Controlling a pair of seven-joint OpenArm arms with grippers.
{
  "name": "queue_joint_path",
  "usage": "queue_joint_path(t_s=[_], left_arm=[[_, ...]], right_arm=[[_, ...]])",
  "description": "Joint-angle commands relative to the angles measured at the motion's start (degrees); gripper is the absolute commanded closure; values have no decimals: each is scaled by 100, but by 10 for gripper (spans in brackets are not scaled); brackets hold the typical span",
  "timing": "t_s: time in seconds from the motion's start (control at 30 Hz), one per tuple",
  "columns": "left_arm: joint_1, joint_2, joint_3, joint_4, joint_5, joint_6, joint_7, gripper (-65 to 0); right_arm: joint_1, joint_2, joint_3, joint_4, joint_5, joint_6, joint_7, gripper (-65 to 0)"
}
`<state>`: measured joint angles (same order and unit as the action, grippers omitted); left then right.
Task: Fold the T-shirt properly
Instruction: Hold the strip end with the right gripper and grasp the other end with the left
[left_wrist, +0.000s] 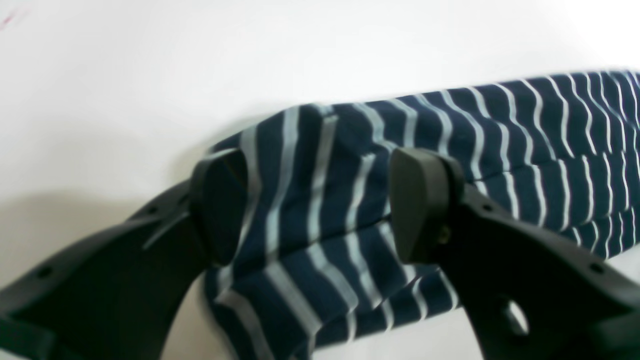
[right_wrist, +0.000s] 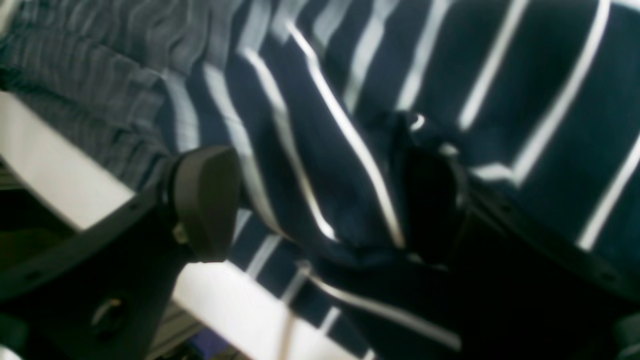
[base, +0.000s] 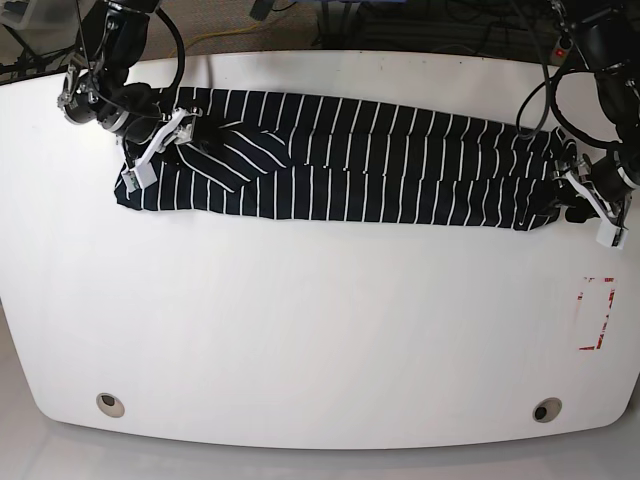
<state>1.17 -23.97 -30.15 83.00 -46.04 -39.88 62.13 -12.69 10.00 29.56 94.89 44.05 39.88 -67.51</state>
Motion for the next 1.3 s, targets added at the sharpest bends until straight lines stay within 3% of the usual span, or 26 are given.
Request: queue_joint_path(t_s=[0.0,0.1,0.4,0.67,0.97,1.13,1.27], left_arm=[[-60,-87,-31,-23,-394,-12,16,-467],[-51,-96,-40,-410,-473,-12,25,-499],[28,-104,-242,-1087,-438,-12,7,-499],[90,-166,-391,-1113,345,-12,-2,-500],[125,-131,-233,-1069,591,-12,-99,-500],[380,-500,-479,-999,248,-12,-116,-500],[336,-588,-506,-1008,248,-12,-116,-500]], right_arm=[[113,77,20,-228,-137,12,232,-488],[165,121,11,-641,-190,12,469,-488],[122,121,11,-781,-199,12,566,-488],[104,95,11,-781,-199,12,557,-488],[122,77,11,-773,-181,12,548,-488],[122,86,11,-764,-181,12,540,-488],[113,86,11,-764,-181,12,540,-488]])
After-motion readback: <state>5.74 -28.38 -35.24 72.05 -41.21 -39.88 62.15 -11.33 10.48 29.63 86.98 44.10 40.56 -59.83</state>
